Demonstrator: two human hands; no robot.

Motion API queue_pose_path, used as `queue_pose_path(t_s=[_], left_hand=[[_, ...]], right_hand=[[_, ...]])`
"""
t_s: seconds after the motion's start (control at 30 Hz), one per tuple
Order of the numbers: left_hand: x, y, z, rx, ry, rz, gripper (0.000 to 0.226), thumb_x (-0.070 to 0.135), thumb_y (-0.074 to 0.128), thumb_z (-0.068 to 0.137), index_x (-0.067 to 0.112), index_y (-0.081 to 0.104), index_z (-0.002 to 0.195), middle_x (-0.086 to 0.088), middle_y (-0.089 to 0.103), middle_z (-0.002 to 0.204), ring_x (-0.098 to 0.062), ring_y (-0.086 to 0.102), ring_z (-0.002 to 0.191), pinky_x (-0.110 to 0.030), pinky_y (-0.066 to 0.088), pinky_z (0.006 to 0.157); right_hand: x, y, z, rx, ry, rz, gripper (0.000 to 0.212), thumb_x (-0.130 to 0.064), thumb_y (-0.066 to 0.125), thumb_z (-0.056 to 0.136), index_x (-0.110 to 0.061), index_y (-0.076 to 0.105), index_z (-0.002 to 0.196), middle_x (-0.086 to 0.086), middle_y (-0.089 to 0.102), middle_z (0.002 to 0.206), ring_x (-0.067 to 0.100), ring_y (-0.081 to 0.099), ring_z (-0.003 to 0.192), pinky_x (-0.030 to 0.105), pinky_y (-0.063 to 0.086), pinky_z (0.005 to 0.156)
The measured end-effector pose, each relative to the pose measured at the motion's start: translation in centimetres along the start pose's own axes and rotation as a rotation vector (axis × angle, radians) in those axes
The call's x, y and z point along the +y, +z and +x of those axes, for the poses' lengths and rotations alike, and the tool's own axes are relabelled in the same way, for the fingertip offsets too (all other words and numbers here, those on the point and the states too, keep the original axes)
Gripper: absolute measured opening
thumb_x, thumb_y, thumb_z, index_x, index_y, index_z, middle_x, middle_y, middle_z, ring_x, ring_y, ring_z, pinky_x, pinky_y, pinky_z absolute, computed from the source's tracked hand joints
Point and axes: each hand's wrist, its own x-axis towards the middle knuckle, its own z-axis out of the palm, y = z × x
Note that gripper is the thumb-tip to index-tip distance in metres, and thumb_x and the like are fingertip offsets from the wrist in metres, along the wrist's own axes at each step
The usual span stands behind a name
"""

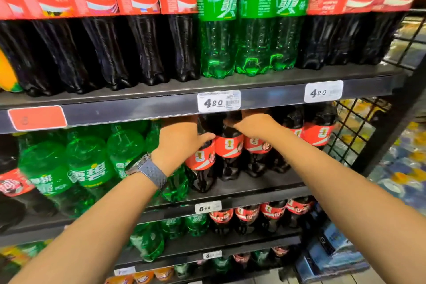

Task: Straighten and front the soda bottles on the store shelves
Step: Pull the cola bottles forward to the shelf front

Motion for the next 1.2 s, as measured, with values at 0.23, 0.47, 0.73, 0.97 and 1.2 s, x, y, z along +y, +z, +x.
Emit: queue_pose_path(t_s=[0.23,0.47,0.73,0.97,1.2], left_hand=[[-0.1,-1.3,0.7,-0.225,-0.045,-0.079,0.049,0.063,0.060,0.079,0.015,0.060,0.093,0.002,0.061,0.075,-0.023,0.058,0.075,-0.029,0.036,0.055],[-0.4,-2.2,0.8,-0.305,-0.028,-0.086,0.053,0.053,0.064,0.082,0.012,0.060,0.115,-0.008,0.067,0.104,-0.027,0.061,0.095,-0.033,0.048,0.077],[-0.7,-1.8,1.2,-0.351,-0.053,-0.125,0.054,0.056,0.066,0.079,0.016,0.058,0.114,-0.001,0.065,0.093,-0.021,0.058,0.080,-0.029,0.040,0.064],[-1.4,-1.8,1.5,-0.415,0.048,-0.141,0.041,0.050,0.062,0.082,0.022,0.057,0.111,0.006,0.060,0.084,-0.016,0.054,0.075,-0.030,0.042,0.066],[1.6,-2.1,1.8,-0.189,0.201,-0.179,0.068,0.065,0.041,0.089,0.018,0.038,0.139,-0.010,0.055,0.132,-0.028,0.058,0.101,-0.036,0.045,0.080]], right_hand=[[0.4,0.0,1.3,-0.126,-0.011,0.033,0.072,-0.068,0.036,0.088,-0.019,0.045,0.139,0.010,0.046,0.143,0.031,0.050,0.121,0.035,0.037,0.091],[-0.6,1.7,0.7,0.180,-0.021,0.094,0.087,-0.080,0.043,0.075,-0.027,0.038,0.143,0.003,0.039,0.149,0.028,0.040,0.133,0.038,0.035,0.103],[0.4,0.9,0.9,0.027,0.017,-0.052,0.075,-0.074,0.036,0.085,-0.011,0.065,0.113,0.011,0.063,0.121,0.030,0.058,0.110,0.031,0.035,0.075],[-0.2,1.4,-0.6,0.277,0.013,0.055,0.074,-0.074,0.052,0.076,-0.018,0.056,0.124,0.007,0.062,0.122,0.028,0.058,0.107,0.028,0.042,0.075],[4.0,0.5,-3.2,0.585,-0.053,-0.028,0.038,-0.038,0.048,0.094,-0.004,0.061,0.104,0.021,0.064,0.085,0.041,0.059,0.079,0.038,0.042,0.065]])
